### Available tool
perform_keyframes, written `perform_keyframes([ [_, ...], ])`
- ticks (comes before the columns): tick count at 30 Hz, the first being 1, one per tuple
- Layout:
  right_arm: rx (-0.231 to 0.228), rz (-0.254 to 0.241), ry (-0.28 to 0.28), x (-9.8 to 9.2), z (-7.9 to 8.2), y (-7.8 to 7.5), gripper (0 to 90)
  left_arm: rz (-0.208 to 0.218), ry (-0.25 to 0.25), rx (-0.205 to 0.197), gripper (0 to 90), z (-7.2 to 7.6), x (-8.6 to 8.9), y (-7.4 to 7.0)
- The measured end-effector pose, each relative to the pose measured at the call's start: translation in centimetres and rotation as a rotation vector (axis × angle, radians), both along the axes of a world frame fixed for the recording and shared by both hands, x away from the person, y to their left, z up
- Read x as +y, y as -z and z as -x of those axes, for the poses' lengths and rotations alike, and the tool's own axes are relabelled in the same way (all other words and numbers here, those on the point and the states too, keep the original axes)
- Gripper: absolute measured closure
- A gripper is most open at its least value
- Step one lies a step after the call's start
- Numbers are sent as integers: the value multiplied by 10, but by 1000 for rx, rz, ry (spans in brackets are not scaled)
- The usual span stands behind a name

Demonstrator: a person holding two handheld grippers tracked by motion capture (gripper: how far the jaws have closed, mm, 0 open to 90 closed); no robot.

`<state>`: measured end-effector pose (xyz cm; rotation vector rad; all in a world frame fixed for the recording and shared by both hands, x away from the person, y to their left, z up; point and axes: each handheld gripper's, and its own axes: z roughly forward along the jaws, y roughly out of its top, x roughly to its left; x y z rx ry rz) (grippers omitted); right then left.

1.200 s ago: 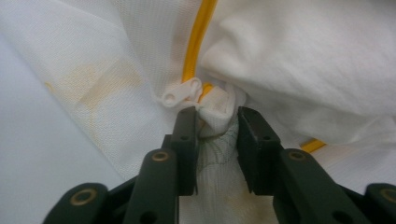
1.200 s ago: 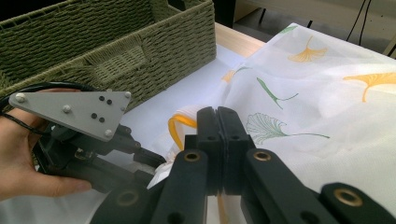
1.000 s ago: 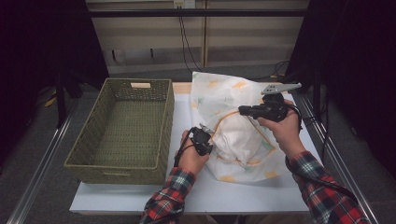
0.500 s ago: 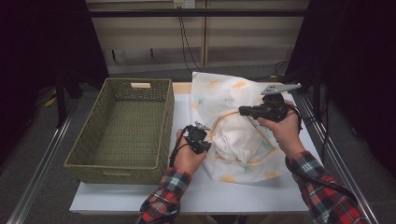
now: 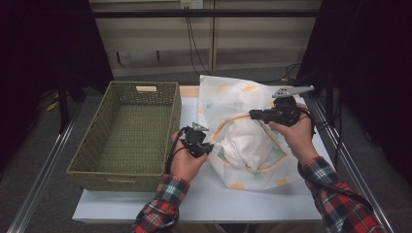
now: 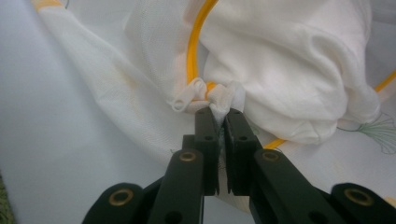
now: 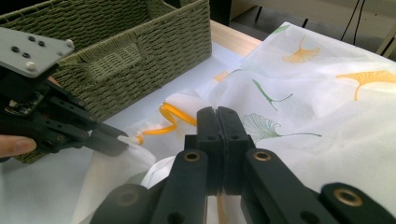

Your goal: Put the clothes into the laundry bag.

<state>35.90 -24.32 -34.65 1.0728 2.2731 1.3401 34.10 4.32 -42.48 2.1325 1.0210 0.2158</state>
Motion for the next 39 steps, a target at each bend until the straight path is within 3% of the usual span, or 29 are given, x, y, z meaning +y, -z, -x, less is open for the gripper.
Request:
perform_keyframes([
  [6, 3, 4, -2, 1, -1, 0, 894, 7, -15, -15, 850, 1, 6, -9],
  [12, 4, 9, -6, 2, -1, 1, 894, 44, -40, -40, 825, 0, 8, -16],
  [16, 6, 9, -7, 2, -1, 1, 893, 54, -31, -50, 790, -1, 7, -21],
  [21, 7, 11, -10, 3, -2, 3, 894, 68, -11, -70, 667, -2, -3, -20],
  [23, 7, 11, -12, 2, -2, 4, 893, 100, -4, -60, 606, -2, -8, -18],
  [25, 11, 12, -8, 2, -2, 4, 894, 89, 13, -66, 567, -1, -14, -16],
  [27, 12, 8, -10, 2, -2, 5, 894, 94, 30, -88, 465, 0, -20, -14],
  [32, 10, 7, -7, 0, -2, 5, 893, 80, 50, -99, 285, 3, -33, -10],
  [39, 8, 16, -2, -1, -1, 4, 894, 86, 73, -110, 158, 6, -48, 0],
])
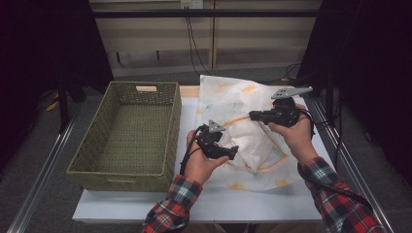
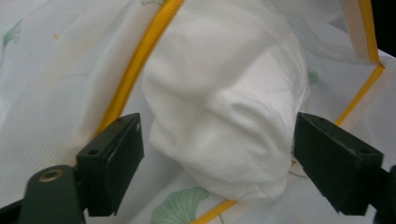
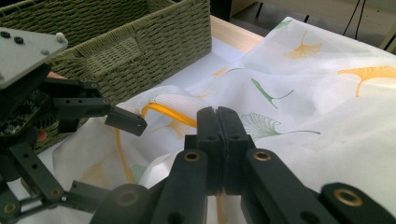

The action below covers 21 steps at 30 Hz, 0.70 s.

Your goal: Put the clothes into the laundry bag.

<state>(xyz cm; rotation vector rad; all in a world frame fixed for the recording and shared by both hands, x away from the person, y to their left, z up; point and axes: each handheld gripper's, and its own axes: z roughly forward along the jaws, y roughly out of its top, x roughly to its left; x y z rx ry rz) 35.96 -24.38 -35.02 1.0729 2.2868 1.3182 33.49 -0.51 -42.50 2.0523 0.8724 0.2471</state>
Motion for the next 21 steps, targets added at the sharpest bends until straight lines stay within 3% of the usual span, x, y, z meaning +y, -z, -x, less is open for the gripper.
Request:
perform_keyframes([
  [2, -2, -2, 1, -1, 0, -1, 894, -25, 11, -19, 134, 0, -3, 0],
  [13, -3, -3, 2, -4, 0, 0, 893, -23, 15, -38, 123, 1, -11, -6],
  [19, 0, 0, 0, -4, 1, 0, 893, -51, 3, -43, 88, -1, -17, 2],
  [21, 1, -1, 3, -3, 1, -1, 893, -81, 9, -43, 71, -1, -22, 8],
])
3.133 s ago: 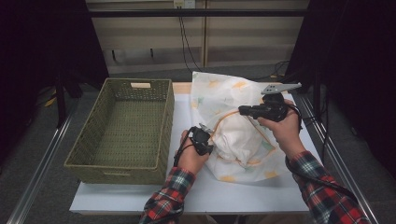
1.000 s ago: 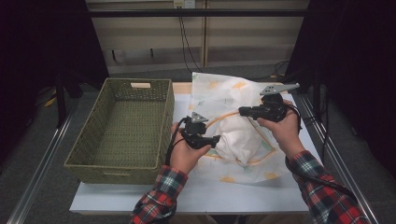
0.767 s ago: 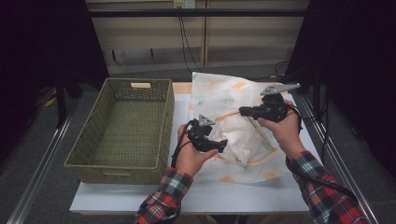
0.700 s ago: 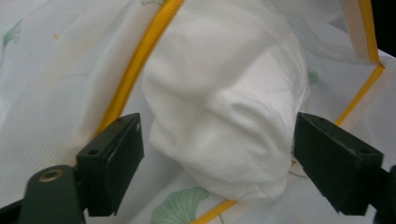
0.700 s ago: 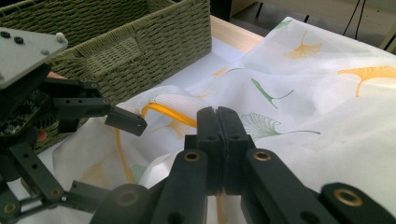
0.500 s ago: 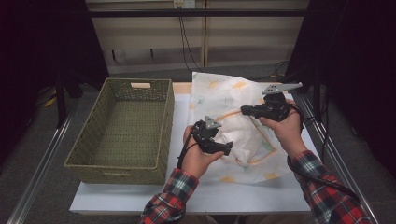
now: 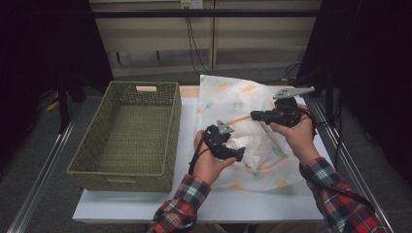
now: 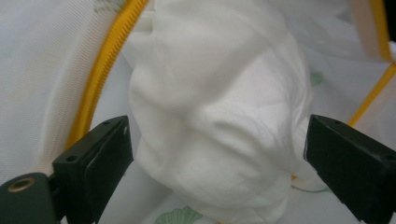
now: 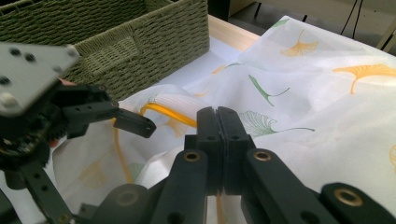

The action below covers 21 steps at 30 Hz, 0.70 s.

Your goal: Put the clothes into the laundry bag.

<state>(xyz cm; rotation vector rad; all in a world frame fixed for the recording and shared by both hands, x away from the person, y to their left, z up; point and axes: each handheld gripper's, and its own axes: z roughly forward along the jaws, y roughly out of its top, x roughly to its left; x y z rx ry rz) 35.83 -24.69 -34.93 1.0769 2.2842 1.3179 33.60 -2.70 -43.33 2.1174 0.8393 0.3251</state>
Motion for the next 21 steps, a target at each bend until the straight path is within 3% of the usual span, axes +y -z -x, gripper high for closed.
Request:
perform_keyframes([
  [4, -3, -3, 1, 0, 0, 0, 893, -26, -6, 25, 69, -2, -8, 16],
  [6, 0, -6, -2, -1, 0, 0, 893, -27, -9, 47, 110, -2, -10, 22],
  [7, -2, -6, -3, -1, 0, 0, 893, -47, -13, 51, 130, -3, -11, 24],
  [10, -4, -5, -4, -2, 0, 1, 893, -35, -3, 97, 259, -5, -13, 30],
  [12, -3, -7, -6, -1, 0, 1, 893, -56, -1, 95, 319, -5, -16, 33],
  [14, -3, -11, -8, -1, 0, 1, 893, -49, -1, 102, 393, -7, -18, 37],
  [16, -2, -10, -6, -1, 1, 1, 893, -49, 10, 118, 521, -7, -20, 39],
  [18, -4, -9, -6, -3, 1, 1, 893, -61, 7, 110, 645, -6, -23, 39],
  [21, 0, -13, 3, -5, 2, 1, 893, -74, -2, 110, 738, -8, -26, 36],
])
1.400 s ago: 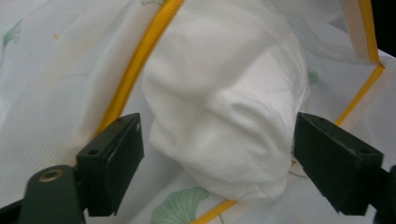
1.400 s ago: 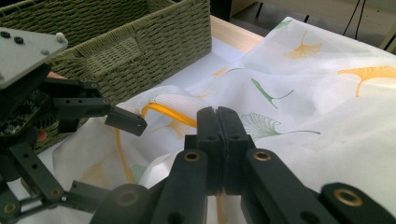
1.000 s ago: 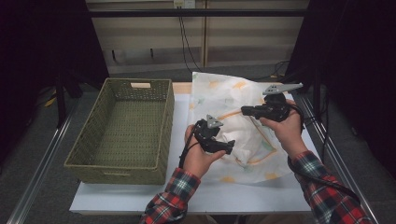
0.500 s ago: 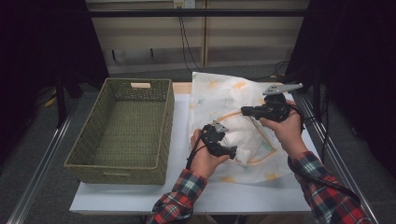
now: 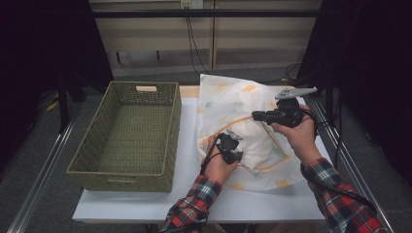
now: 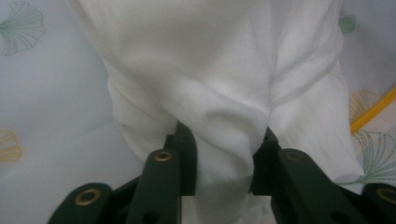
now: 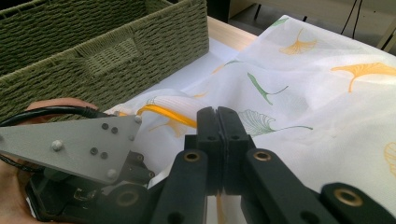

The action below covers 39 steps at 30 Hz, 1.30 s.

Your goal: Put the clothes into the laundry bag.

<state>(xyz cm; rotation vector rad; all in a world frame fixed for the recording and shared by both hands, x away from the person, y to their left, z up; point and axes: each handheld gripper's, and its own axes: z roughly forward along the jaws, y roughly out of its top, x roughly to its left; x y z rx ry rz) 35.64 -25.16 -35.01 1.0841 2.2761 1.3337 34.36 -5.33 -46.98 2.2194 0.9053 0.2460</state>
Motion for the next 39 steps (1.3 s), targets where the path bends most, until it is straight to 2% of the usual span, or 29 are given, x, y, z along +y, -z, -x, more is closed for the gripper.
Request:
perform_keyframes([
  [2, 0, 1, -2, 0, 0, 0, 893, -7, -19, -18, 752, -1, 0, -2],
  [4, -2, 4, -7, 0, 1, 1, 893, 9, -35, -38, 760, -5, 2, -3],
  [5, -2, 0, -10, 1, 1, 1, 893, 1, -41, -48, 762, -7, 4, -5],
  [8, 1, 3, -16, 3, 1, 2, 893, 14, -77, -93, 764, -13, 7, -9],
  [9, 0, -4, -17, 3, 1, 2, 893, 25, -82, -99, 765, -16, 8, -11],
  [10, 0, -5, -20, 3, 1, 1, 893, 17, -91, -109, 765, -19, 10, -14],
  [13, 5, -9, -22, 3, 0, 2, 893, 46, -119, -123, 765, -25, 14, -20],
  [14, 6, -12, -20, 3, 0, 2, 894, 29, -115, -138, 766, -28, 16, -23],
  [15, 7, -15, -24, 2, -1, 3, 894, 44, -124, -145, 765, -29, 16, -24],
  [18, 9, -21, -22, 2, -1, 3, 894, 50, -145, -183, 765, -35, 17, -26],
  [19, 9, -21, -24, 3, -1, 3, 894, 68, -164, -186, 764, -36, 18, -26],
  [23, 9, -20, -25, 2, -1, 2, 894, 68, -178, -217, 760, -42, 19, -26],
  [24, 9, -19, -27, 1, -1, 3, 894, 67, -179, -214, 756, -42, 18, -25],
  [25, 9, -20, -24, 1, -1, 4, 894, 35, -169, -212, 751, -42, 17, -23],
  [26, 13, -20, -23, 1, -1, 5, 894, 25, -161, -212, 743, -42, 16, -21],
  [28, 13, -7, -21, 1, -1, 7, 893, 30, -181, -192, 727, -41, 16, -18],
  [30, 10, -7, -19, 0, -1, 8, 892, 43, -173, -181, 701, -41, 18, -15],
  [31, 11, -3, -13, 0, -1, 9, 892, 33, -179, -176, 691, -40, 18, -15],
  [34, 5, 10, -13, -1, -1, 10, 889, 42, -156, -162, 681, -39, 22, -14],
  [35, 0, 16, -11, -1, -1, 11, 885, 47, -158, -168, 680, -38, 22, -13],
  [38, -3, 21, -4, -3, -1, 13, 856, 61, -173, -154, 678, -37, 22, -14],
  [39, -5, 25, -1, -3, -2, 14, 839, 57, -164, -148, 678, -37, 23, -14],
])
